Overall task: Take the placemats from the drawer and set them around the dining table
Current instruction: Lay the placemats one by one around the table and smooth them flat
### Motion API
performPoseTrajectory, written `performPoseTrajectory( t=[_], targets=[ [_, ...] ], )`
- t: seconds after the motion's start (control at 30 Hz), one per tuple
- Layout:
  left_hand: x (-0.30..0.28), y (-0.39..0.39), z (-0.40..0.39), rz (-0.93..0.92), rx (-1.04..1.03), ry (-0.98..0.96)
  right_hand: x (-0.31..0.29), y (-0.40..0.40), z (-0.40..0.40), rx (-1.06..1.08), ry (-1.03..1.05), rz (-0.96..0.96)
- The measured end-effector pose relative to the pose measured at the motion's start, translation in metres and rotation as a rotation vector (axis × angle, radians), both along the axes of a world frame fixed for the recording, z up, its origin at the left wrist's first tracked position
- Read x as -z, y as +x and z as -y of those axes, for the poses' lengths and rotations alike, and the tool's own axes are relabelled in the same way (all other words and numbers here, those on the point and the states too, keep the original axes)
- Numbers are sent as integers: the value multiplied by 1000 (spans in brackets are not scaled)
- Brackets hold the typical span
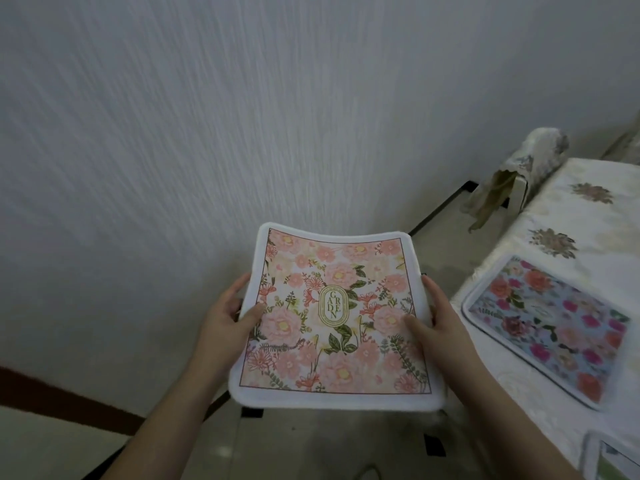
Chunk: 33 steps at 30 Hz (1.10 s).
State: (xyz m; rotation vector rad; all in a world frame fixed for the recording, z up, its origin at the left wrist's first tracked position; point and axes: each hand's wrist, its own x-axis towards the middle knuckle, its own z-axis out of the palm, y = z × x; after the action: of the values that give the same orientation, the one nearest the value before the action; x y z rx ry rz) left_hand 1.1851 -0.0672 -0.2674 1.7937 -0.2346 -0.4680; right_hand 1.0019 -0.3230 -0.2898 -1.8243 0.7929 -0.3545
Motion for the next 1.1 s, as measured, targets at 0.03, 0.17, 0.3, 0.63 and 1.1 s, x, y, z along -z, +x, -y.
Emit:
performPoseTrajectory(
  t=[0.03, 0.17, 0.3, 0.63, 1.1],
  targets=[
    [-2, 9, 13, -2, 11, -1, 0, 7, 12, 4, 11, -2],
    [-7, 37, 59, -20, 26, -4, -5, 33, 54, 19, 32, -18],
    [-7, 61, 97, -25, 51, -10, -9, 50, 89, 48, 30, -24],
    [4, 137, 194, -19, 214, -3, -10, 86, 148, 215, 18, -55],
    [-22, 291, 361, 24, 565, -64, -41, 176, 221, 635, 166, 82]
  ],
)
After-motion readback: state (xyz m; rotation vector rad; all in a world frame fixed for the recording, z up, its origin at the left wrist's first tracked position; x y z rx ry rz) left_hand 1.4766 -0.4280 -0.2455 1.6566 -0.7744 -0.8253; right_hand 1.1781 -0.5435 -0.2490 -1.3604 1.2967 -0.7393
